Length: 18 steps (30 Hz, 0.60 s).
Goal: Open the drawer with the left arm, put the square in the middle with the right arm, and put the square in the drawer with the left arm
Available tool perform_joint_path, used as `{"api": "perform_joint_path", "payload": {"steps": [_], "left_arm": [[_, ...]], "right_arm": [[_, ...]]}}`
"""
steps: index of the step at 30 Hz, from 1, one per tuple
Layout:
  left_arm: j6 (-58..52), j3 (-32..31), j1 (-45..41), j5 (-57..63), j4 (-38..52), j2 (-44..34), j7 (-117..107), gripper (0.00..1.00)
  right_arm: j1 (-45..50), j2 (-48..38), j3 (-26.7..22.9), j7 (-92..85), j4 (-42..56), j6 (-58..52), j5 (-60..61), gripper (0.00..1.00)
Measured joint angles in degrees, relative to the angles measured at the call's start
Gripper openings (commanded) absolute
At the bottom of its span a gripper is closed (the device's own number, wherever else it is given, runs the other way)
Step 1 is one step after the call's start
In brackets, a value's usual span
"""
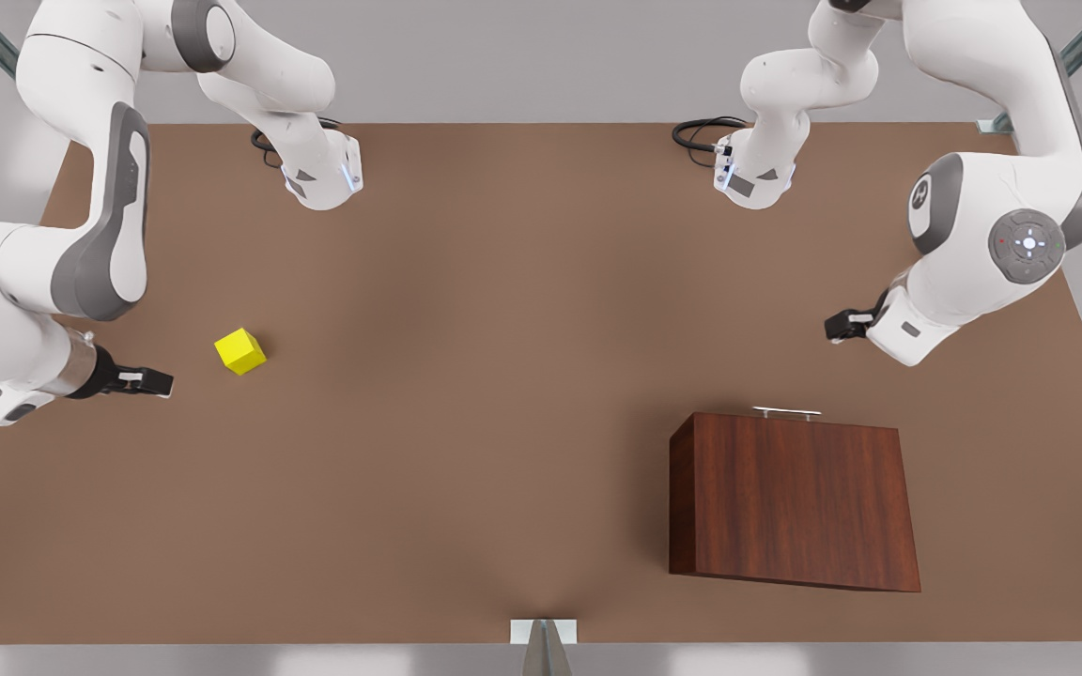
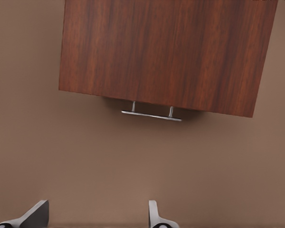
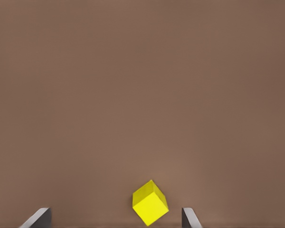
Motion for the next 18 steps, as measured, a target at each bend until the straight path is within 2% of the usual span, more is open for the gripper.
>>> {"api": "perform_joint_path", "payload": {"steps": [2, 4, 5, 7, 10, 15, 18], "left_arm": [[-0.83, 0.12, -0.11, -0.02, -0.50, -0.33, 0.15, 1.00], [5.47, 1.60, 0.61, 0.13, -9.71, -2.07, -0.37, 1.00], [16.44, 3.06, 0.21, 0.27, -20.84, -5.91, 5.91, 1.00], [22.10, 4.06, 0.63, 0.45, -29.50, -7.51, 38.88, 1.00], [31.34, 4.67, 1.98, 0.60, -34.82, -7.45, 63.86, 1.00], [42.03, 5.36, 4.50, 2.37, -39.62, -7.25, 75.31, 1.00], [48.19, 5.15, 6.64, 3.75, -42.96, -6.89, 76.07, 1.00]], "right_arm": [[-0.07, -0.04, 0.00, 0.08, 0.04, -0.22, 0.00, 1.00], [-0.14, -0.04, 0.00, 0.08, -0.05, -0.23, 0.00, 1.00], [-0.18, -0.04, 0.00, 0.13, -0.10, -0.30, -0.01, 1.00], [-0.40, -0.12, -0.08, 3.09, -0.49, -0.47, 0.09, 1.00], [-0.72, -1.89, -0.08, 22.53, -3.35, -2.47, 2.61, 1.00], [0.14, -6.12, 0.39, 43.16, -14.17, -1.02, 7.15, 1.00], [-0.02, -11.00, 0.68, 49.50, -33.66, 16.68, 9.06, 1.00]]}}
